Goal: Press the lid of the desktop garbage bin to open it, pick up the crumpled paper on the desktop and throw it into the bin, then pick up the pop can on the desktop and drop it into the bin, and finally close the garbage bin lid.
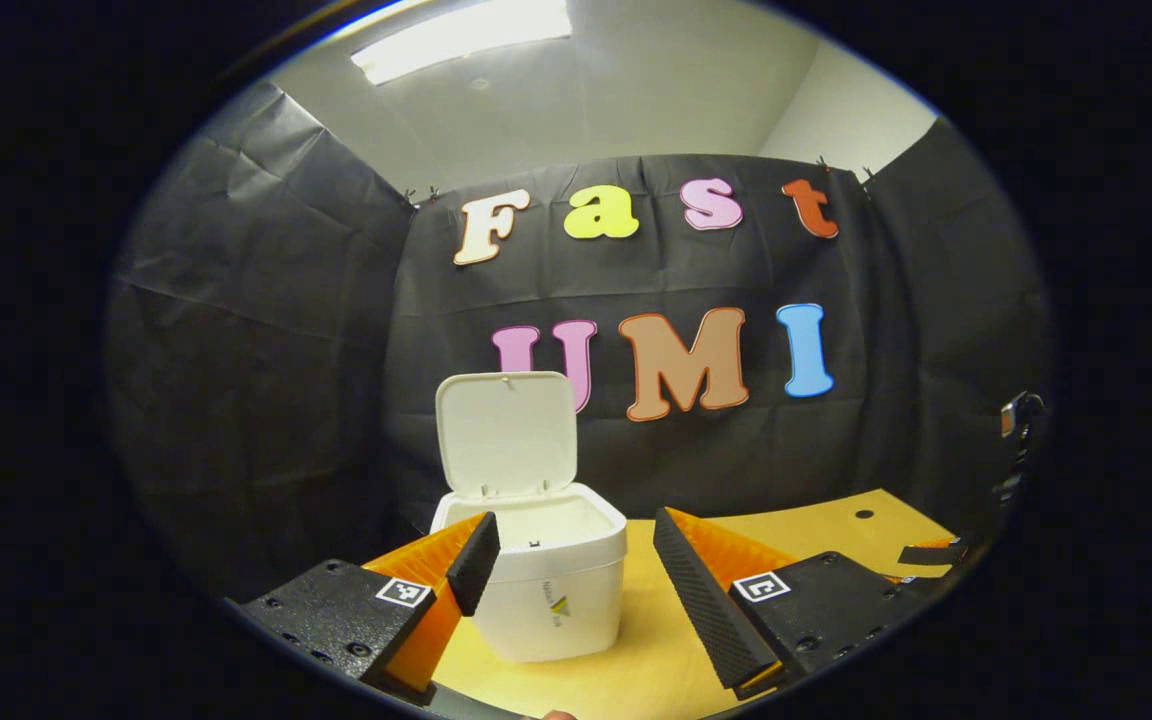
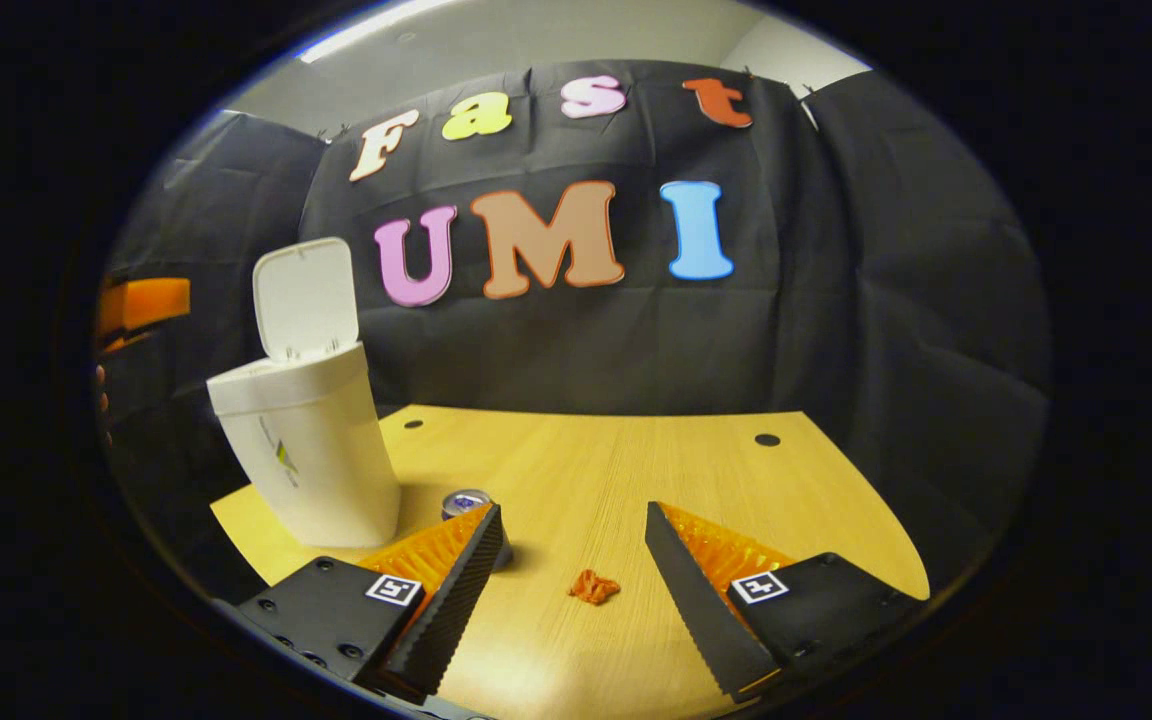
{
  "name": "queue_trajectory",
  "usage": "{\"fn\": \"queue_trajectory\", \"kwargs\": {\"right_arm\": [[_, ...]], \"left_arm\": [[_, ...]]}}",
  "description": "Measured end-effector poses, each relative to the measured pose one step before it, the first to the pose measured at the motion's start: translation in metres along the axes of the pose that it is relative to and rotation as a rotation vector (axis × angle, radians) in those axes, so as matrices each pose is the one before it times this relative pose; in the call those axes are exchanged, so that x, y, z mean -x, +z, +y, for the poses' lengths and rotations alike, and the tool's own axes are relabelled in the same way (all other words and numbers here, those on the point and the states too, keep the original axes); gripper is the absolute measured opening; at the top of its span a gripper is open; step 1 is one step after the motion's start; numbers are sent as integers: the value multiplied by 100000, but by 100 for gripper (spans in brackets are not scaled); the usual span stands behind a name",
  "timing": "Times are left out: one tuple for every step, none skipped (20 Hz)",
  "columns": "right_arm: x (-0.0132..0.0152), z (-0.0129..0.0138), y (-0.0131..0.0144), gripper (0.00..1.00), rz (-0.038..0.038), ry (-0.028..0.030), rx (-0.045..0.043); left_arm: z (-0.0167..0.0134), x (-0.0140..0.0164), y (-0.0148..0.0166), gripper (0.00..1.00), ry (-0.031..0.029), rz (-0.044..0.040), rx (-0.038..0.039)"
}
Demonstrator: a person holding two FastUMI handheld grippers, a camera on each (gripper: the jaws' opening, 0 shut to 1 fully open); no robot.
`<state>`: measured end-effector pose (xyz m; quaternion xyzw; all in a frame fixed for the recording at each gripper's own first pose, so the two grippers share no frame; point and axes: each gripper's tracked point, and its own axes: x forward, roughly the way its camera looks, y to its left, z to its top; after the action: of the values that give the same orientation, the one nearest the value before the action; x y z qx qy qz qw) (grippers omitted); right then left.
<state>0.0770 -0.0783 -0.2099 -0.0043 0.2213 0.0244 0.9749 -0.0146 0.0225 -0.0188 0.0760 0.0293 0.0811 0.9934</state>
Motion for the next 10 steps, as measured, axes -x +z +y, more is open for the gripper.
{"fn": "queue_trajectory", "kwargs": {"right_arm": [[-1362, -218, -891, 96, 4418, 937, -286], [-1563, -31, -1432, 96, 7154, 1999, -1875], [-1124, -137, -813, 96, 4196, 949, -782], [-1306, -100, -643, 97, 4093, 562, -238], [-1155, -196, -628, 96, 4159, -128, 249], [-1234, -102, -698, 97, 4687, -663, 546], [-1004, -135, -659, 97, 4455, -661, 699], [-924, -128, -605, 95, 3803, -132, 402], [-714, -9, -220, 97, 2347, 104, 153], [-741, -91, -68, 98, 1774, 141, 87]], "left_arm": [[735, 244, 28, 98, 2514, -193, -1145], [714, 170, 192, 93, 2266, -570, -161], [603, 105, 207, 93, 2002, -484, 363], [650, -26, -47, 98, 2325, -38, 499], [525, 71, -126, 93, 1701, 420, 3], [635, 18, -232, 93, 1714, 389, -173], [493, 43, -194, 93, 1519, 287, 68], [422, 78, -165, 93, 1241, 669, 492], [328, 61, -177, 93, 1174, 643, 697], [357, 65, -149, 93, 1164, 505, 453]]}}
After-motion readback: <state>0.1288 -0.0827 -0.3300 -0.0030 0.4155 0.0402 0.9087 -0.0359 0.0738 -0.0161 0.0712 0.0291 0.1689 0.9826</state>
